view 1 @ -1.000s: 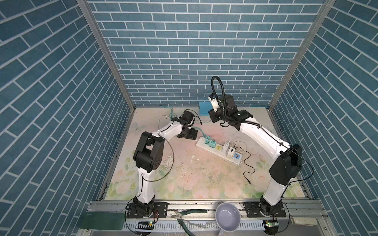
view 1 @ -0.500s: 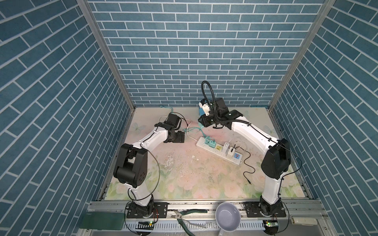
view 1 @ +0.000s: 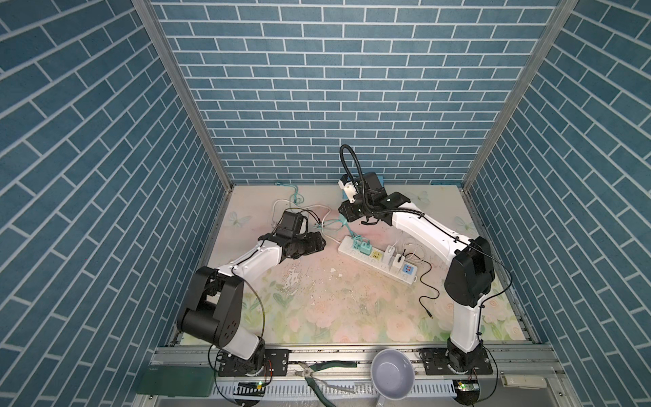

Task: Insert plugs into power strip
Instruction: Pass the plug.

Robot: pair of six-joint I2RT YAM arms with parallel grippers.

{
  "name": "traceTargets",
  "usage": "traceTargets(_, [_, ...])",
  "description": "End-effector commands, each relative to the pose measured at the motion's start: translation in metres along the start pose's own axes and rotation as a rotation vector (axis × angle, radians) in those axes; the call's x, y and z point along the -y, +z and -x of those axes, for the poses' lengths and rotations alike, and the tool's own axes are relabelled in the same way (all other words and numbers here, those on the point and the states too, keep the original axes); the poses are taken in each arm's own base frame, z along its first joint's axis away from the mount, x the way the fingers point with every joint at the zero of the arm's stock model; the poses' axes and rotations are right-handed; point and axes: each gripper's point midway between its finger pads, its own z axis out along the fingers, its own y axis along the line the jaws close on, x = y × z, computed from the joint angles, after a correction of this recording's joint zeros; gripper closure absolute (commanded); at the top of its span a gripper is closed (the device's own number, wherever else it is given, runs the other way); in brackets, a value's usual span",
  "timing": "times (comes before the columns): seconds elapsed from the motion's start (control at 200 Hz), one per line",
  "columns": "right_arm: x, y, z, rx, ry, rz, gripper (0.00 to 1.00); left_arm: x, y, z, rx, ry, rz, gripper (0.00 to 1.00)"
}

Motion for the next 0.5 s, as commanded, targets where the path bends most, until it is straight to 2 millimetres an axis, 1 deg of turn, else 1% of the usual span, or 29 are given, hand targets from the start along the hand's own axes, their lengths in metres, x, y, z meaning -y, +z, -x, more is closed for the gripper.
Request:
traceTargets(0.0, [0.006, -0.035, 0.047, 0.171, 0.047, -0.06, 1.0, 0.053, -0.002, 0.017, 0.113, -0.123, -0.227, 0.2])
traceTargets(0.13, [0.006, -0.044, 0.06, 0.229, 0.075, -0.062, 1.0, 0.078, 0.014, 0.007, 0.109, -0.125, -0.305, 0.22])
traceTargets(0.195, [0.005, -0.049, 0.064, 0.248, 0.089, -0.057, 1.0, 0.09, 0.02, 0.011, 0.132, -0.129, -0.371, 0.24])
traceTargets(0.33, [-0.001, -0.058, 0.07, 0.278, 0.123, -0.019, 1.0, 0.089, 0.04, 0.022, 0.158, -0.137, -0.381, 0.25])
traceTargets(0.44, [-0.002, -0.064, 0.068, 0.287, 0.139, -0.01, 1.0, 0.096, 0.045, 0.038, 0.194, -0.136, -0.417, 0.25])
traceTargets(0.495, [0.0, -0.067, 0.066, 0.289, 0.143, -0.021, 1.0, 0.094, 0.046, 0.047, 0.218, -0.156, -0.436, 0.24])
